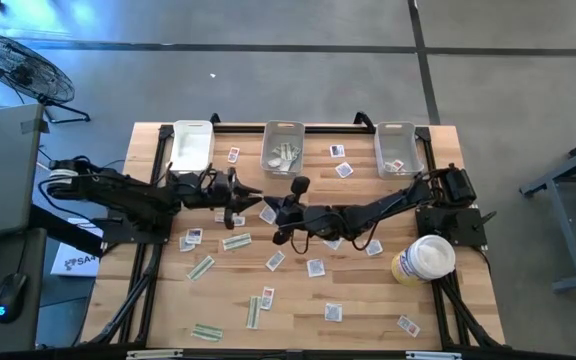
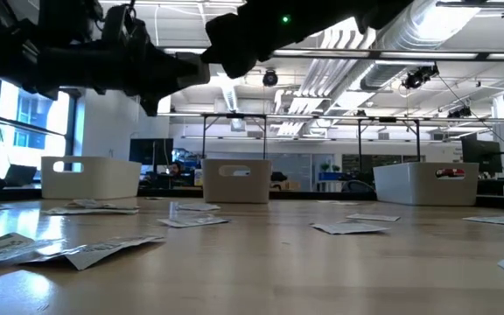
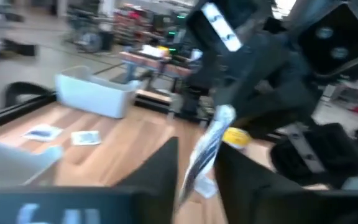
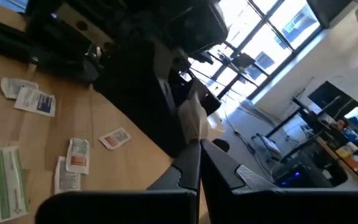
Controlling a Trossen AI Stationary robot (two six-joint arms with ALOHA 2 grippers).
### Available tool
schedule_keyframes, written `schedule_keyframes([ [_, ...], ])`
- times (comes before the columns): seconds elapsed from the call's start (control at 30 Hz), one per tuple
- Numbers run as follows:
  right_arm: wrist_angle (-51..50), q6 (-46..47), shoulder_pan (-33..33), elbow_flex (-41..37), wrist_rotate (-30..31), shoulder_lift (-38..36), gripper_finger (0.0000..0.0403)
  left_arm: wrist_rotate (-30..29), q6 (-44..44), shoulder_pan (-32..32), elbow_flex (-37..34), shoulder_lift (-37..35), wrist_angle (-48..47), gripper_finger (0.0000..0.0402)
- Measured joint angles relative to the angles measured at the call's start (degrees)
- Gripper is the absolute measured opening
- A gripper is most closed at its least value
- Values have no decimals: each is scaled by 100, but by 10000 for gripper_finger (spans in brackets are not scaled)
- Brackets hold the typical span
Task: Pick & Place First Aid Supplies
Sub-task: Put the blue pad into the white bin
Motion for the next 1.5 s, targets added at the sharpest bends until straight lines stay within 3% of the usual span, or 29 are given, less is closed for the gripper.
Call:
schedule_keyframes([
  [0.07, 4, 1, 9, 0, 53, 0, 0, 210, 58, 0, 28, 39, -8, 30],
  [0.13, 15, 7, 3, 0, 60, 0, 1, 260, 35, 0, 28, 43, -24, 11],
  [0.3, -20, 20, 73, 0, 69, -27, 24, 205, 86, 4, 28, -58, -195, 4],
  [0.47, -2, 12, 246, 0, 278, -202, 93, -218, 412, 6, 32, -598, -877, 2],
  [0.6, -17, 184, 360, 0, 759, -326, 148, -617, 567, 6, 297, -1254, -2198, 1],
  [0.67, -7, 239, 421, 0, 1038, -334, 168, -1210, 668, 4, 653, -1641, -3427, 1],
  [0.77, -282, 452, 494, 0, 1103, -337, 187, -2565, 725, 4, 1426, -2104, -5711, 1],
  [0.97, -1502, 1748, 438, 0, 133, -332, 194, -5309, -335, 25, 2852, -2330, -9364, 0],
  [1.03, -1731, 2030, 392, 0, -62, -306, 191, -5769, -989, 187, 3029, -2278, -10132, 0],
  [1.17, -1873, 2208, 321, 0, -137, -302, 189, -5531, -1633, 833, 2930, -2133, -10562, 0],
  [1.5, -1867, 2182, 285, 0, -559, -302, 190, -4071, -1219, 3507, 2852, -839, -10328, 0],
])
